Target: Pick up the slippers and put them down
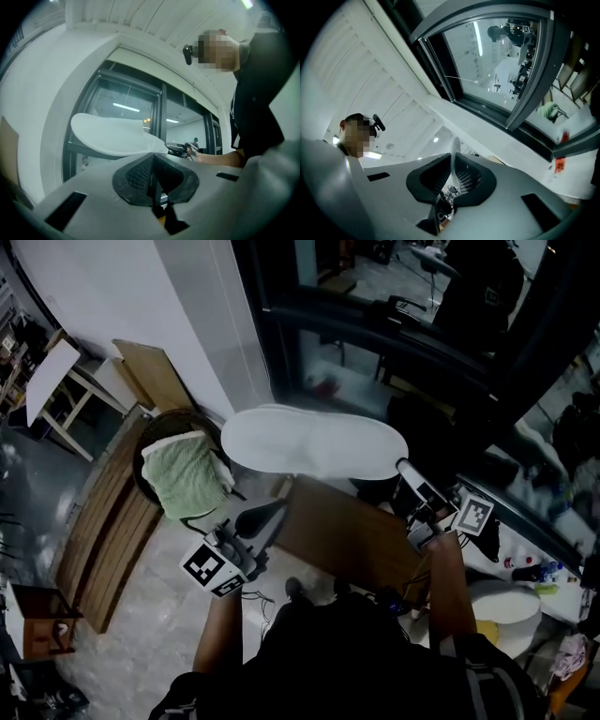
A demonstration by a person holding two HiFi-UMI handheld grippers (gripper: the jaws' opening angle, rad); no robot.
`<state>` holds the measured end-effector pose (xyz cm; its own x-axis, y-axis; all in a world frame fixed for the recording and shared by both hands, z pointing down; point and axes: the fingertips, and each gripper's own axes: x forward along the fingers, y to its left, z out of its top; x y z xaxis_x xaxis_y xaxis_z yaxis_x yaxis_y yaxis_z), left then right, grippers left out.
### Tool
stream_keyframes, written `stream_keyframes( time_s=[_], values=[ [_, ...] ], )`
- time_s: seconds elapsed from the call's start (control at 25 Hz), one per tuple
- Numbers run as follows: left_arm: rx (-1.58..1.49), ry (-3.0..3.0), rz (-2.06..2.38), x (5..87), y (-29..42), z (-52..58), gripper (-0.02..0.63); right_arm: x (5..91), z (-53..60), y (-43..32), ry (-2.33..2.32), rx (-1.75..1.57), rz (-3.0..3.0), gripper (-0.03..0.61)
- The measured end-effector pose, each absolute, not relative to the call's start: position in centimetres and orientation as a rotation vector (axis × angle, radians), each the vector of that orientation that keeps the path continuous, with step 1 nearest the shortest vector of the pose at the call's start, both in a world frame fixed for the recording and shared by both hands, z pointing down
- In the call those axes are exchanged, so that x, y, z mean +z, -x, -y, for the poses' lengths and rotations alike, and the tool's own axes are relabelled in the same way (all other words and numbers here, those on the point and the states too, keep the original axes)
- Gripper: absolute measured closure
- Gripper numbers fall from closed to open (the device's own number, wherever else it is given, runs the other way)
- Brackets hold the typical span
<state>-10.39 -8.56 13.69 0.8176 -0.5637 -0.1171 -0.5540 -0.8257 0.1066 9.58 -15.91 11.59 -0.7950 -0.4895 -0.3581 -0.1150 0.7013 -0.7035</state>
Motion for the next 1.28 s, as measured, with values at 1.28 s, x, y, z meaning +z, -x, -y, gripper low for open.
stream_keyframes(
  time_s=[1.28],
  values=[
    [-0.002,-2.47,0.568,45.7,1.1,8.4,0.601,51.4,11.9,-15.9,0.944,-1.614,-2.062,0.534]
  ],
)
